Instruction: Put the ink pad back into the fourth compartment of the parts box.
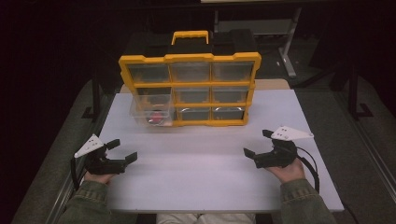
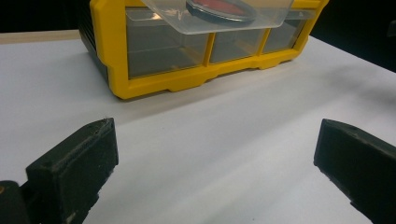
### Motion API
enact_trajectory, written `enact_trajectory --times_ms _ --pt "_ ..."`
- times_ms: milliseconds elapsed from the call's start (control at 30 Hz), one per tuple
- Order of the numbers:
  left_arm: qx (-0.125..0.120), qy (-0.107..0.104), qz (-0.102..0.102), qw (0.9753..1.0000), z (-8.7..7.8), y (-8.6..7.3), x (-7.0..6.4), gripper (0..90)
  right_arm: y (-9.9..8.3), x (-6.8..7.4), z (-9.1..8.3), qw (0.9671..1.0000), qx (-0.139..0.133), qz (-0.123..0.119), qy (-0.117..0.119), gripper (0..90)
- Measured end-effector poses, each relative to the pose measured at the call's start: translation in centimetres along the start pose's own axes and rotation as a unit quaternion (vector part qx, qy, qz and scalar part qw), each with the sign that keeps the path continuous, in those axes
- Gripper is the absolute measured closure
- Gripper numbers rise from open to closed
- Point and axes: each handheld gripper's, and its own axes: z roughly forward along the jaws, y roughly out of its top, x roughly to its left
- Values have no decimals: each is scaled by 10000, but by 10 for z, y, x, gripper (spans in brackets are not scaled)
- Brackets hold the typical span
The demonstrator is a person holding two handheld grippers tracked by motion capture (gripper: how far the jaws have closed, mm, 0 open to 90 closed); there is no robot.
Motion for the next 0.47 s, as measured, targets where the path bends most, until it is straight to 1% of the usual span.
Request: enact_trajectory --times_ms 100,133,200,300,333,433,467 --pt "18 -7 8 10000 0 0 0 0 -3 -3 -2 10000 -6 60 -47 0" --pt "6 -9 9 10000 0 0 0 0 -6 -5 -3 9999 17 70 -118 0" --pt "14 -19 21 10000 0 0 0 0 -7 -6 -3 9999 21 77 -136 0" --pt "15 -40 24 10000 1 0 0 0 -11 -8 -4 9997 66 177 -168 0" --pt "15 -46 22 10000 1 0 0 0 -12 -8 -4 9997 75 172 -179 0" --pt "15 -69 18 10000 2 0 0 0 -10 -7 -6 9997 -11 122 -232 0" --pt "27 -76 24 10000 2 0 0 0 -9 -6 -6 9996 -26 149 -229 0"
